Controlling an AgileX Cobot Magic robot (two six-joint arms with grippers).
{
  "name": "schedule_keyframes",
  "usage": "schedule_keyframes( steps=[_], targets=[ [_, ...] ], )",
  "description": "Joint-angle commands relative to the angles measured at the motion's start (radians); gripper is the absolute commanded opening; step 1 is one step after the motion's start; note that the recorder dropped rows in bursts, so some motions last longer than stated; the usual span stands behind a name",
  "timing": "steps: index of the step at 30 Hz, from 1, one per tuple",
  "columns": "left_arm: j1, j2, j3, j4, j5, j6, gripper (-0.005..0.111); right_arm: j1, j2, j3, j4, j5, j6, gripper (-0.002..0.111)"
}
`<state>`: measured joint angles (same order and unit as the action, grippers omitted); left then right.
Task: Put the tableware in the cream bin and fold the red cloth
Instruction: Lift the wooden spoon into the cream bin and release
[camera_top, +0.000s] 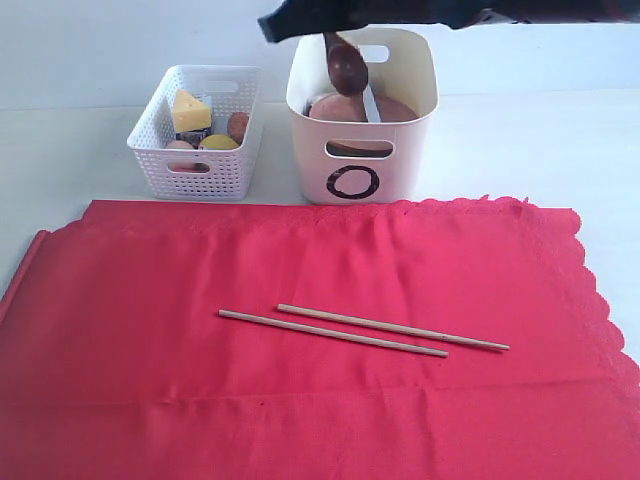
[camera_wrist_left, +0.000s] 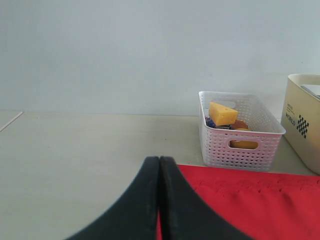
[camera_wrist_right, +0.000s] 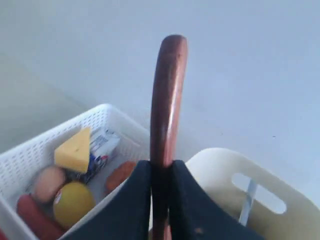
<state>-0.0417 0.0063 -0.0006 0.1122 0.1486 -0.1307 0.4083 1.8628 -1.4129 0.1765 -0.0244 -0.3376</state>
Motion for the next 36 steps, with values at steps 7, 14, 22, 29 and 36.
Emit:
schedule_keyframes(
  steps=[7, 14, 22, 29, 36],
  targets=[
    [0.002, -0.006, 0.001, -0.001, -0.005, -0.002, 0.001, -0.047, 0.054, 0.001, 0.009, -0.227, 0.021, 0.001],
    [0.002, -0.006, 0.001, -0.001, -0.005, -0.002, 0.001, -0.084, 0.164, 0.001, 0.148, -0.274, 0.015, 0.003],
    [0.002, -0.006, 0.001, -0.001, -0.005, -0.002, 0.001, -0.109, 0.211, 0.001, 0.190, -0.251, -0.011, 0.043],
    [0.002, -0.006, 0.001, -0.001, -0.005, -0.002, 0.001, -0.107, 0.218, 0.001, 0.190, -0.223, -0.009, 0.062],
    [0.002, -0.006, 0.001, -0.001, -0.005, -0.002, 0.001, -0.107, 0.143, 0.001, 0.187, -0.018, -0.007, 0.064]
  ],
)
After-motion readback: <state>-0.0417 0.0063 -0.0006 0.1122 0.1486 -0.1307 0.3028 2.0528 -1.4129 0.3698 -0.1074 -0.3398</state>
